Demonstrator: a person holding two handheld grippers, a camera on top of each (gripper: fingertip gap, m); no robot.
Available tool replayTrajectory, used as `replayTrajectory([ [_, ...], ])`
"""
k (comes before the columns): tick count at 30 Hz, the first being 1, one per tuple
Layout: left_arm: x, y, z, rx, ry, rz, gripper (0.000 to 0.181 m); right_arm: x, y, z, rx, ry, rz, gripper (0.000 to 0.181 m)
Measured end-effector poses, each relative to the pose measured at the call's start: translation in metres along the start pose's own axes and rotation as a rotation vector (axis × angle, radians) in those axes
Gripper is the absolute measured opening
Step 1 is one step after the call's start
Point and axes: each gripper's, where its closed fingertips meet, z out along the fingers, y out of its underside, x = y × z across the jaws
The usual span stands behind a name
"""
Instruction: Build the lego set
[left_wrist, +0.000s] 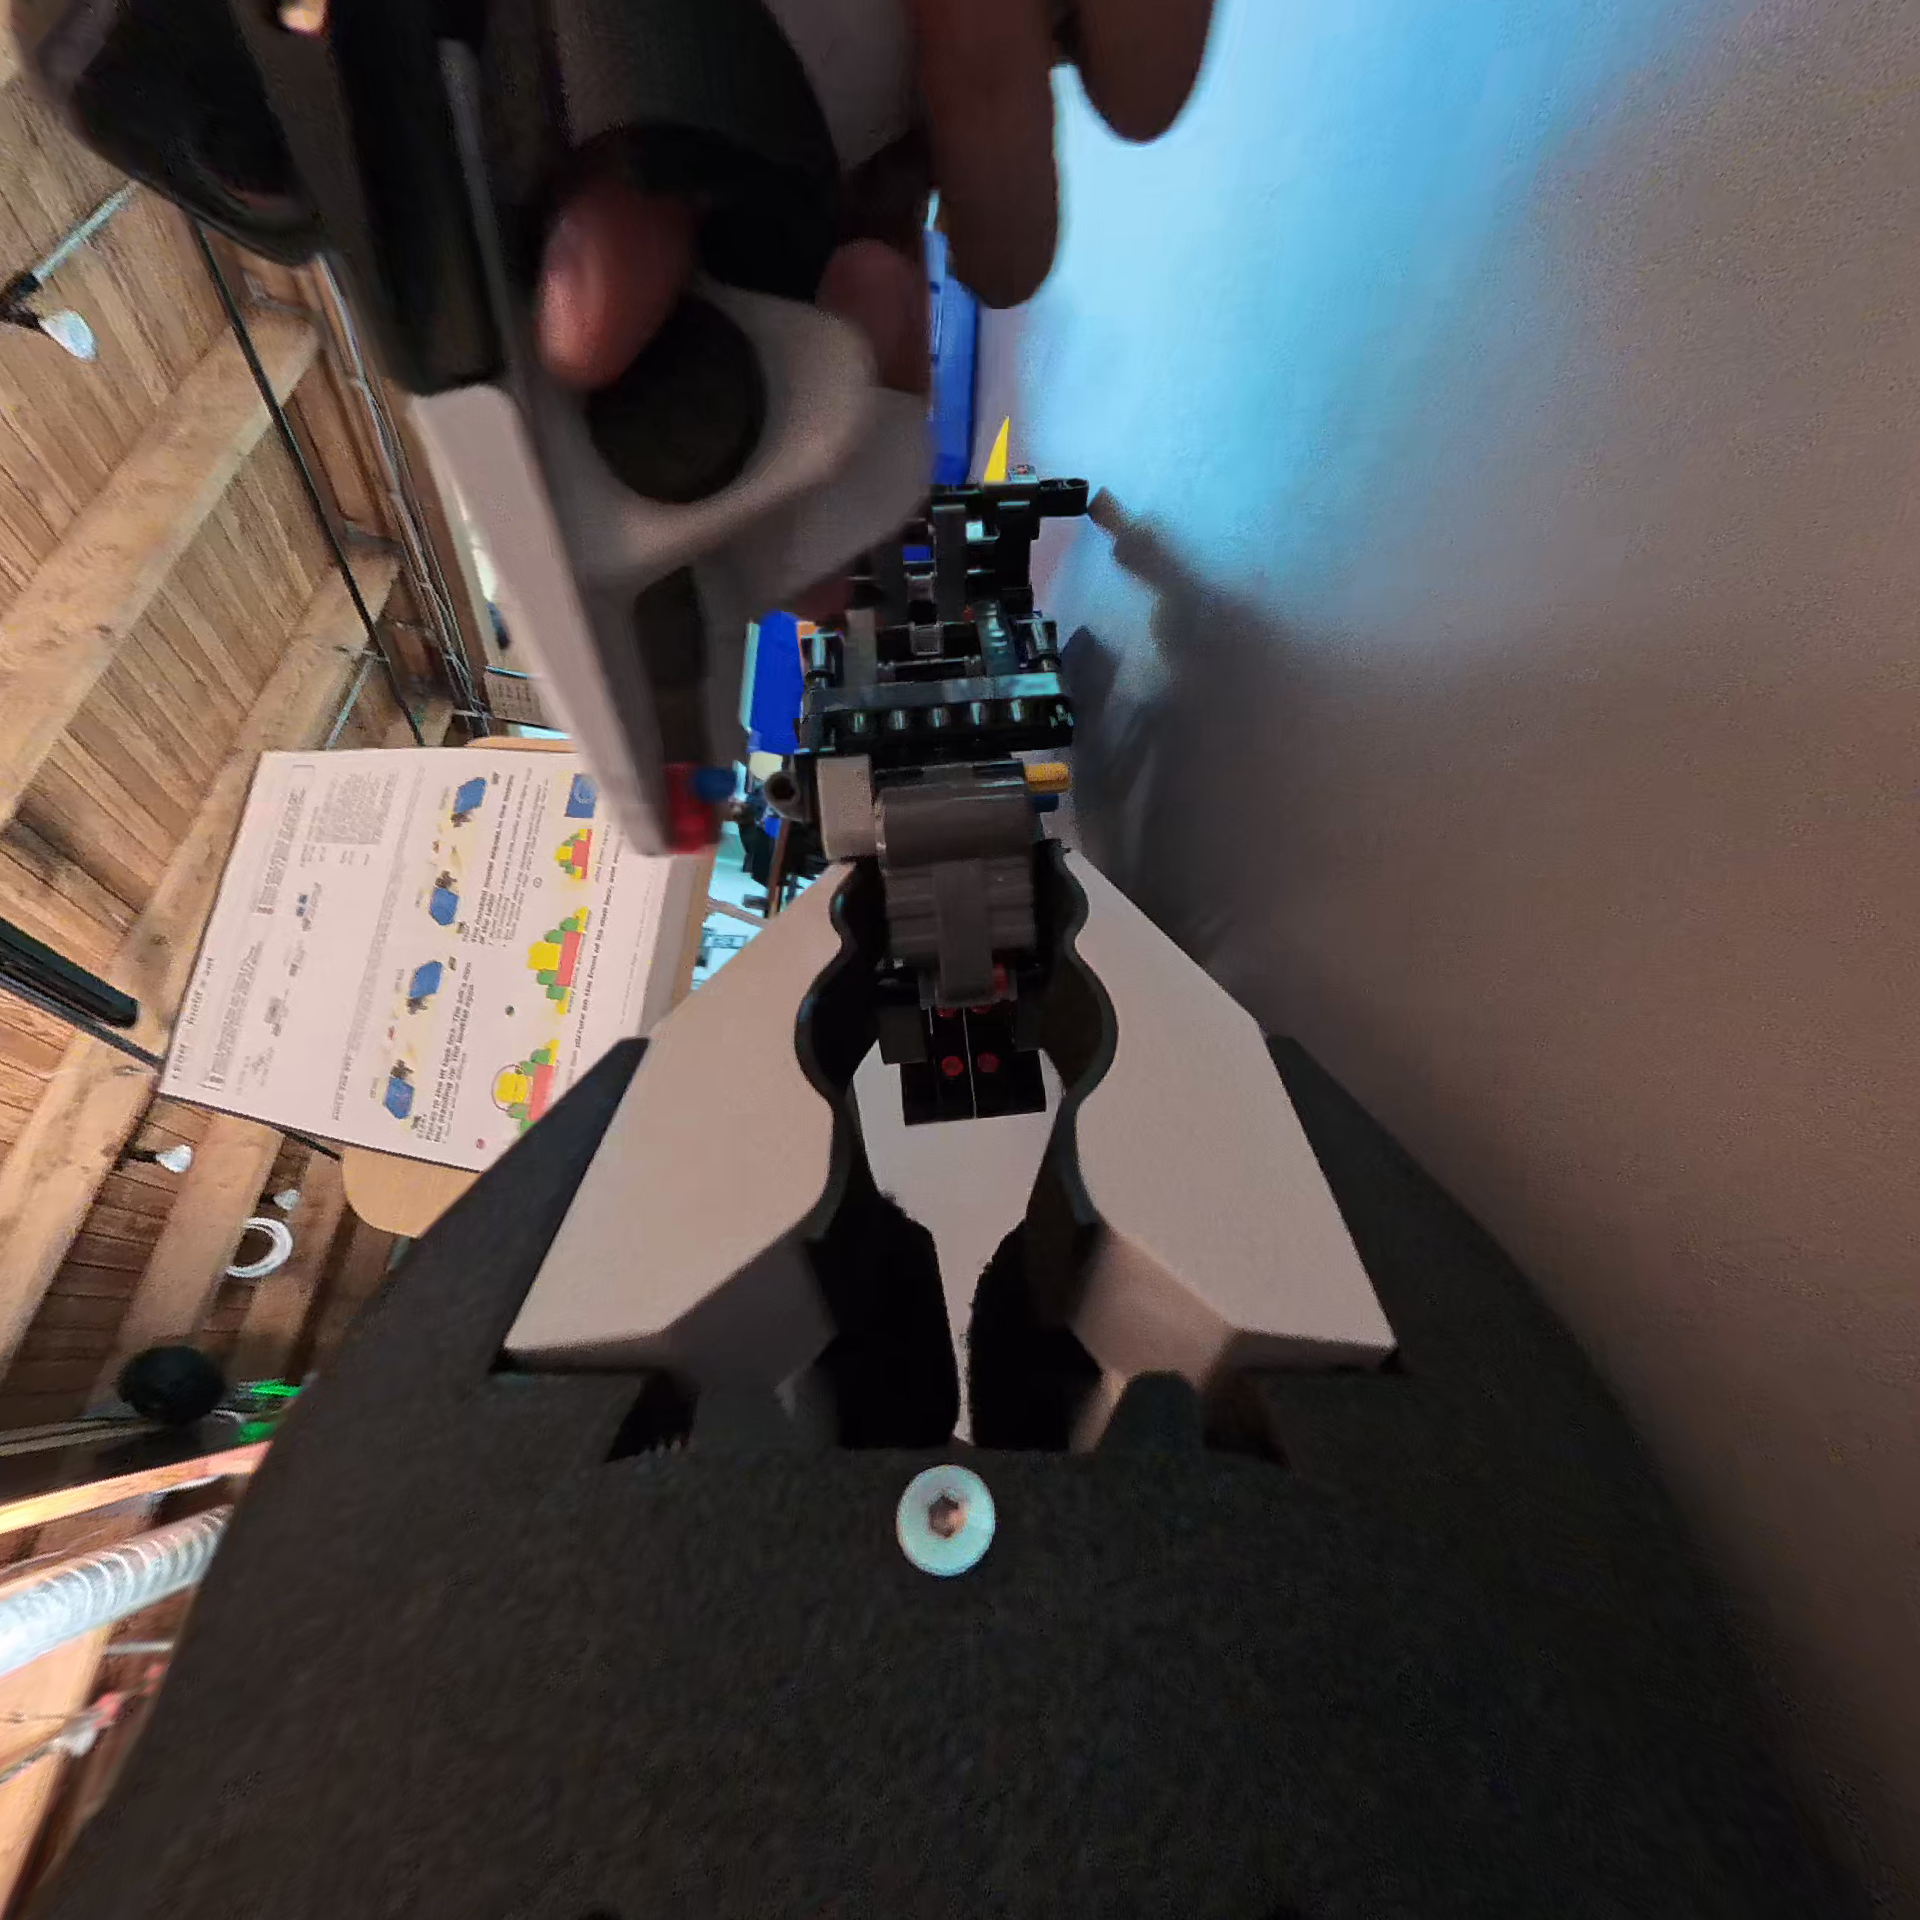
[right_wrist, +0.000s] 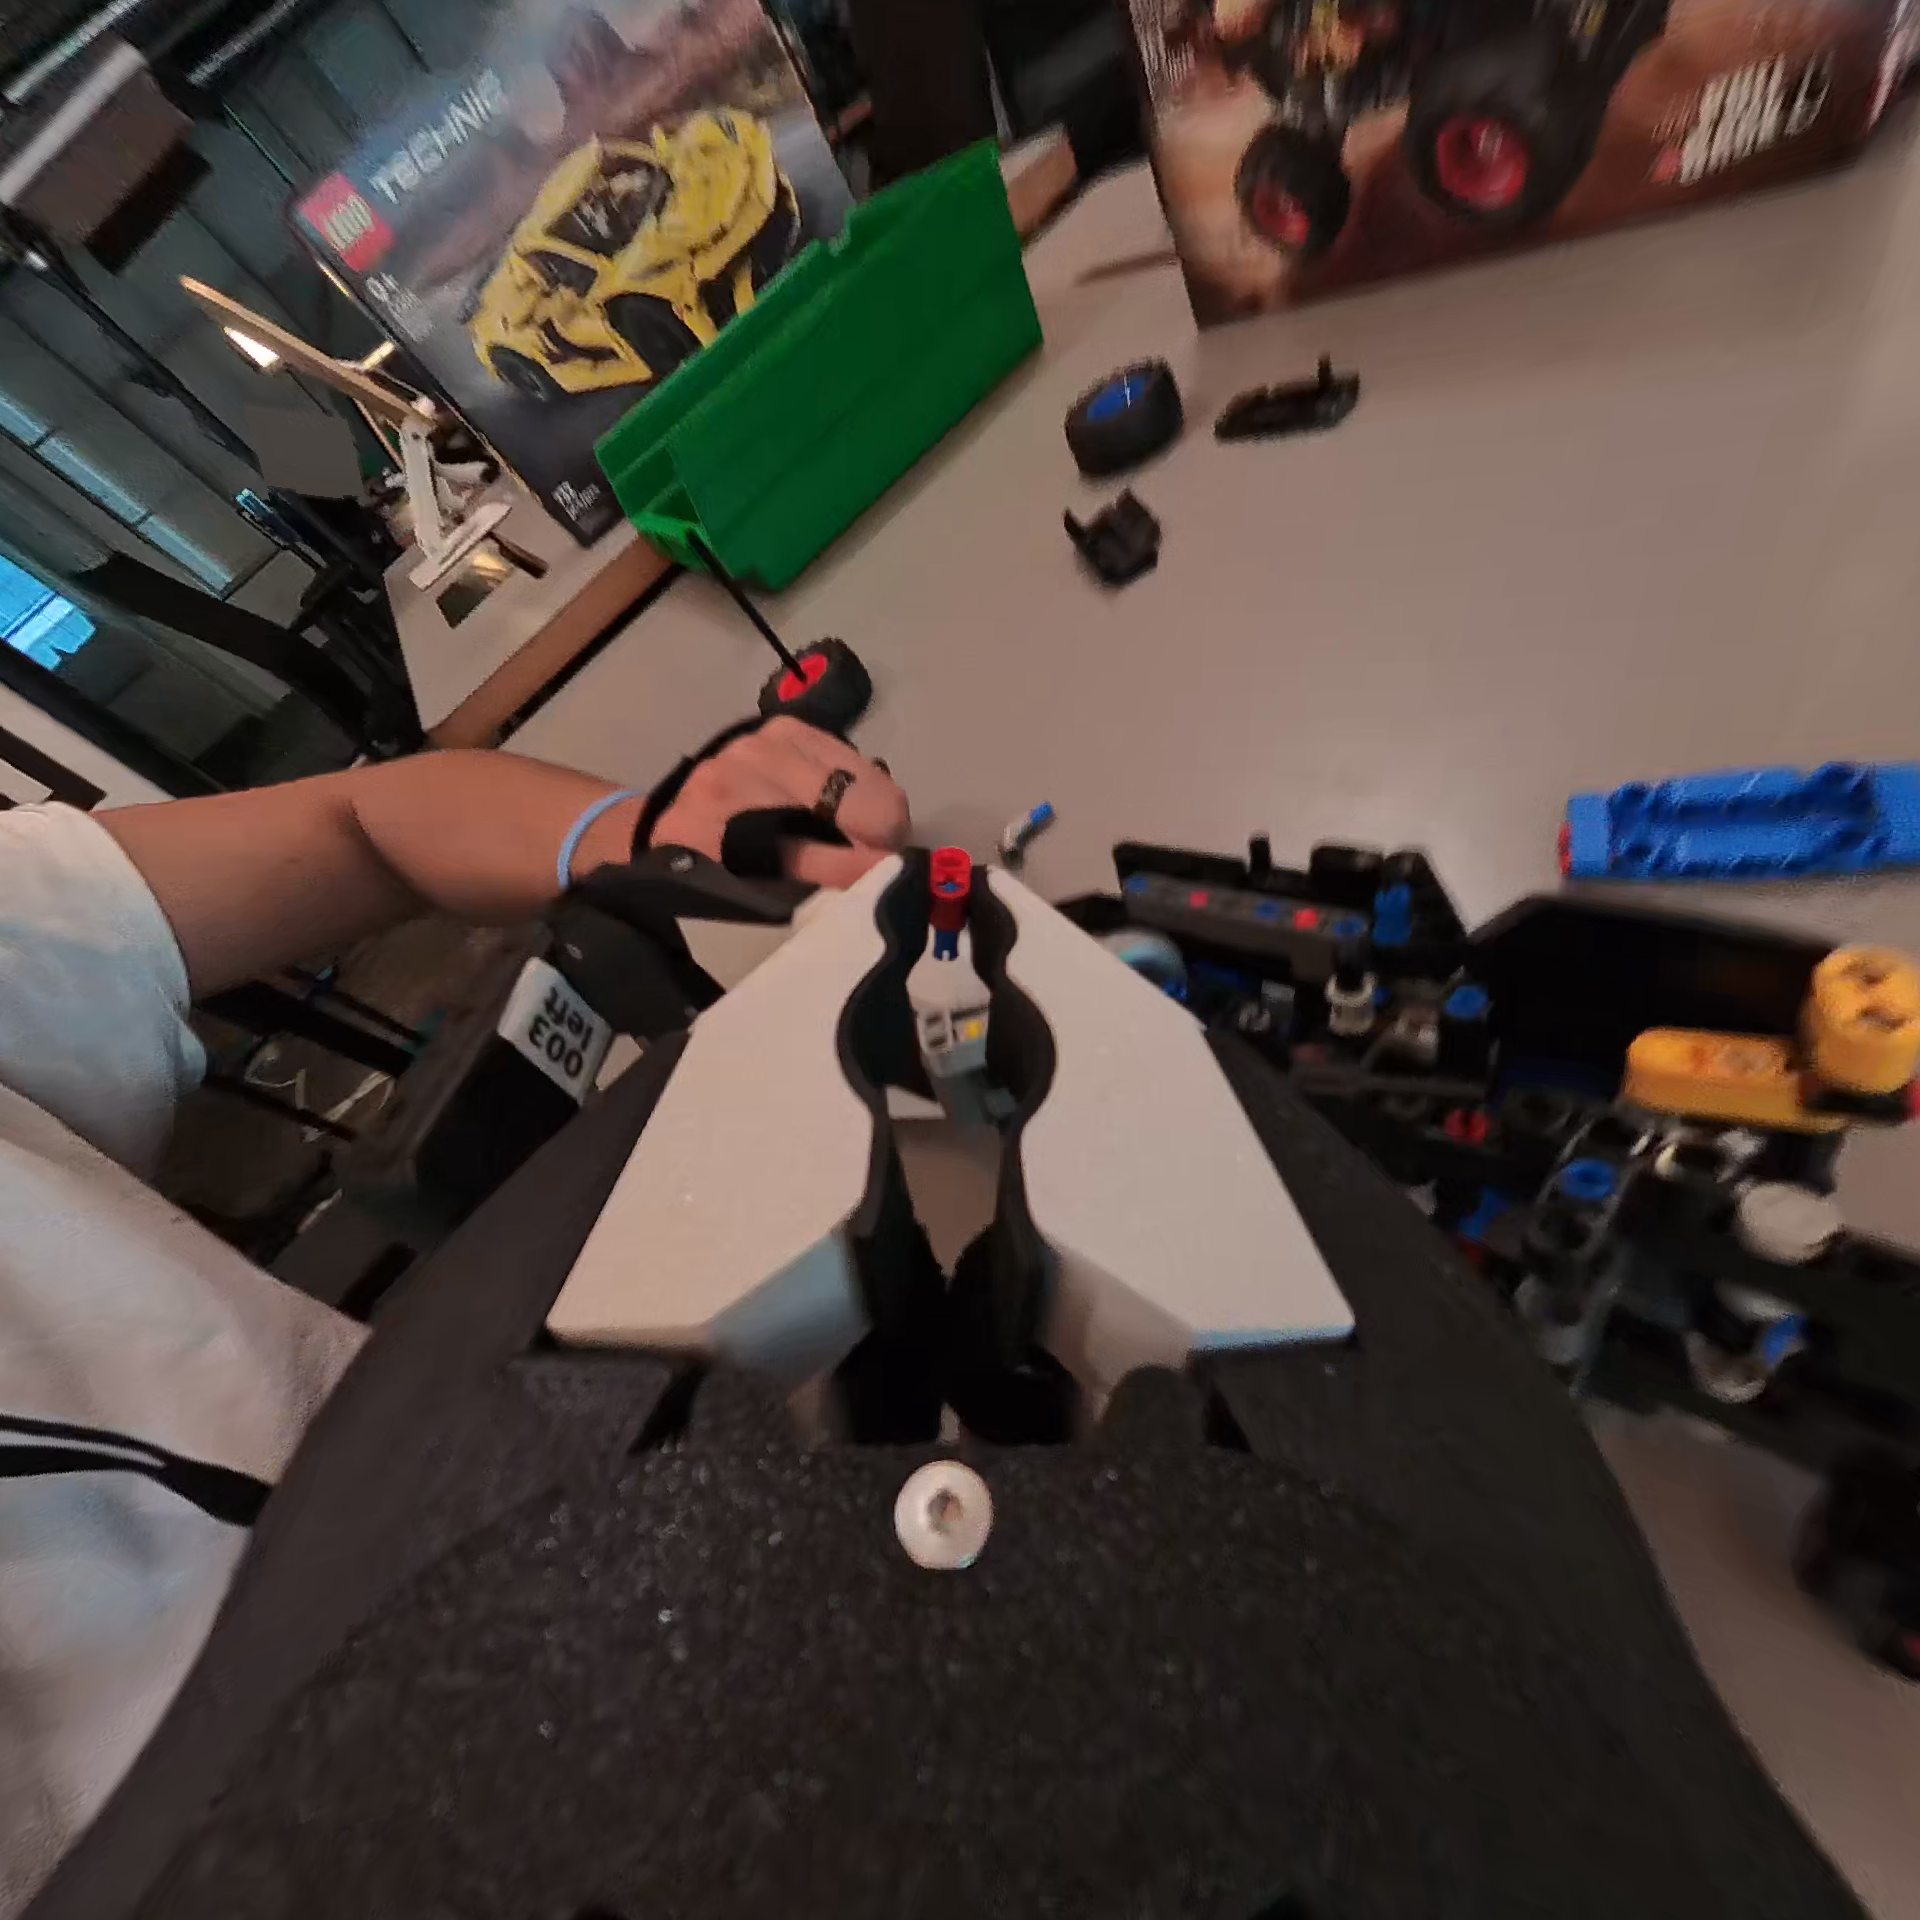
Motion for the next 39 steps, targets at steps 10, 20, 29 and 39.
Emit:
replayTrajectory([
  [10, -0.001, 0.028, 0.008, -0.094, 0.06, -0.138, 0.028, 0.006, -0.002, 0.001, 0.005, 0.021, 0.003, 0.008],
  [20, 0.016, 0.02, -0.015, -0.105, 0.419, -0.558, 0.054, 0.024, 0.004, 0.013, 0.091, -0.01, 0.114, 0.008],
  [29, -0.038, -0.022, -0.017, 0.172, 0.55, -1.303, 0.034, -0.012, -0.011, 0.008, 0.256, -0.204, 0.158, 0.008],
  [39, -0.045, -0.022, -0.022, 0.274, 0.594, -1.465, 0.007, -0.014, -0.006, 0.013, 0.215, -0.196, 0.08, 0.007],
])
